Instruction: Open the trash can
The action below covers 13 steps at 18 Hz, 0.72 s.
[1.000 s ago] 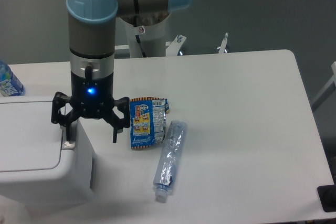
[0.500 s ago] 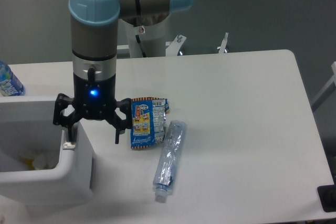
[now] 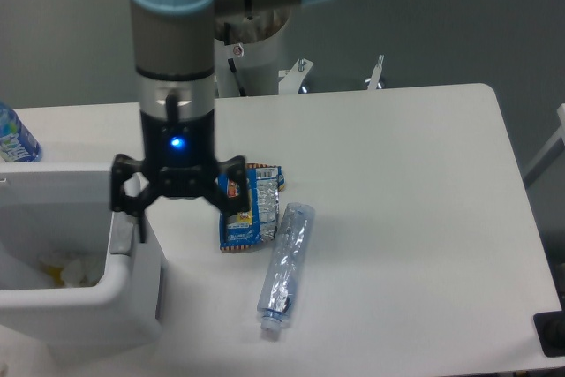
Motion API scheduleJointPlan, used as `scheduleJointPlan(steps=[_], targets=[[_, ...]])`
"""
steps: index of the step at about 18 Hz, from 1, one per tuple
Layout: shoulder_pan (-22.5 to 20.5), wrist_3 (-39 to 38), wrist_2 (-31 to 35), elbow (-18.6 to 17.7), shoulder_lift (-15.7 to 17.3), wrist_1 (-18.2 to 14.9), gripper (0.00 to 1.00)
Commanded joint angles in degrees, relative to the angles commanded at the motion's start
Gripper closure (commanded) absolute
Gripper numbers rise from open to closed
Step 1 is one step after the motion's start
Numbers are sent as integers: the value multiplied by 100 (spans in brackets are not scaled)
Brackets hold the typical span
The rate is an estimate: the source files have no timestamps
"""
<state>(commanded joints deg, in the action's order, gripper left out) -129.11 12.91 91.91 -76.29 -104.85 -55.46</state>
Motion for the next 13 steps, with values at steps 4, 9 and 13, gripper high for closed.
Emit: scheduleJointPlan(steps=[4, 9, 13], targets=[[-281, 841, 784, -52, 18, -149, 0], [-580, 2232, 926, -140, 167, -914, 0], [-853, 2742, 917, -299, 255, -914, 0]])
